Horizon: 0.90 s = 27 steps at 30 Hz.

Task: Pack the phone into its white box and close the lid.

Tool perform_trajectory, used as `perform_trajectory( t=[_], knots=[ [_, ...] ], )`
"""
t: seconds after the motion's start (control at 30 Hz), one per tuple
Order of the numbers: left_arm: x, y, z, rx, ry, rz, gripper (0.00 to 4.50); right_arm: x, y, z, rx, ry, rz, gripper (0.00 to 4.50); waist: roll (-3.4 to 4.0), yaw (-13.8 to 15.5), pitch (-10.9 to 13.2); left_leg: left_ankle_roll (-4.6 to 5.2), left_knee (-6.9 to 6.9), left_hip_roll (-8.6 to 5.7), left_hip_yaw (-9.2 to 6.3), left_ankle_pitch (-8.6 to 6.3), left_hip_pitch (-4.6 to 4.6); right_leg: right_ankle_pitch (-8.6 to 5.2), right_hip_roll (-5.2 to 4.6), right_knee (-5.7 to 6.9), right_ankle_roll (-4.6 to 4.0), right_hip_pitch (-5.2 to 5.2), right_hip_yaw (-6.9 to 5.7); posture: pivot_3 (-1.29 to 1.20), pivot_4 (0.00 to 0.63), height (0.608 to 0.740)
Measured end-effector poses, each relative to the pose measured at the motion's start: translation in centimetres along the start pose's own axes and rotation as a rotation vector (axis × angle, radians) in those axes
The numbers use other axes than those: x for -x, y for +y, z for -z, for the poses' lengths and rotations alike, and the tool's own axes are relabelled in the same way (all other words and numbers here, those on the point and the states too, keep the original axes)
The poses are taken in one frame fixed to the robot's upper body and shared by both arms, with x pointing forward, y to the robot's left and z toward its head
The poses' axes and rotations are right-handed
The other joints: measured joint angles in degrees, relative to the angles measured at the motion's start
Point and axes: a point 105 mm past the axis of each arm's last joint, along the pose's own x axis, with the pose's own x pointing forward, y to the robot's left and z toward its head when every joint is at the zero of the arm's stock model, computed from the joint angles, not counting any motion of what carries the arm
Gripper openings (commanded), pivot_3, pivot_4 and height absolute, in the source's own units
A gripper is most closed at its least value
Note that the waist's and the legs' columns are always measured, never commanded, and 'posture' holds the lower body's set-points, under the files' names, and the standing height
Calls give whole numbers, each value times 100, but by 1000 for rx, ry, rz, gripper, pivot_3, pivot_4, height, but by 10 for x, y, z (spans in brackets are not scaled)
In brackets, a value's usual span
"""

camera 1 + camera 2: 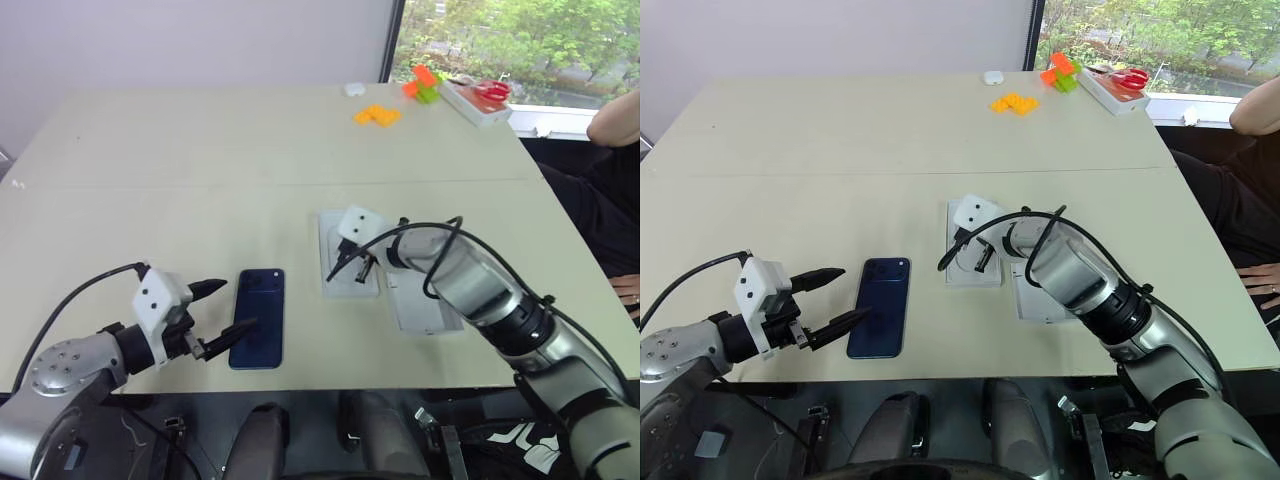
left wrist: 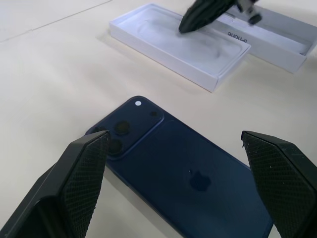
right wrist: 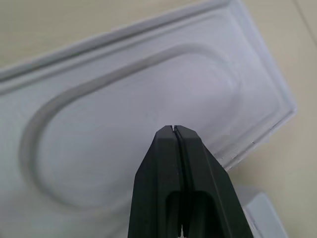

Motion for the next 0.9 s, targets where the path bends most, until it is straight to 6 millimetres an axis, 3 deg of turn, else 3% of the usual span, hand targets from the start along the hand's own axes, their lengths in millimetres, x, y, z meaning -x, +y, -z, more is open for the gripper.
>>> perform_trajectory(
  t=[0.33,0.53,0.73,0.83,0.9],
  knots=[
    [0,-1,3,22,2,-8,4500,-11,24,-15,-35,-57,-89,36,-1,2,-1,0,2,1,0,0,6,0,0,12,1,3,1,0,150,740],
    [0,0,3,23,3,-14,4500,-9,23,-15,-34,-59,-84,36,-1,3,-1,0,3,0,0,0,7,0,0,19,1,0,2,0,150,740],
    [7,21,-4,38,-11,-122,4500,13,-4,-30,2,-230,22,36,-1,9,-2,0,3,-1,-1,0,7,-3,1,20,8,0,2,0,150,740],
    [9,30,-5,109,-10,-176,4500,26,2,-39,50,-333,-13,36,-2,8,-2,0,3,0,-1,0,7,-9,0,21,21,0,2,0,150,740],
    [13,40,2,216,25,-234,4500,33,16,-41,53,-379,-90,36,-2,1,-2,0,3,2,-4,0,9,-9,1,25,23,1,2,0,150,740]
  ],
)
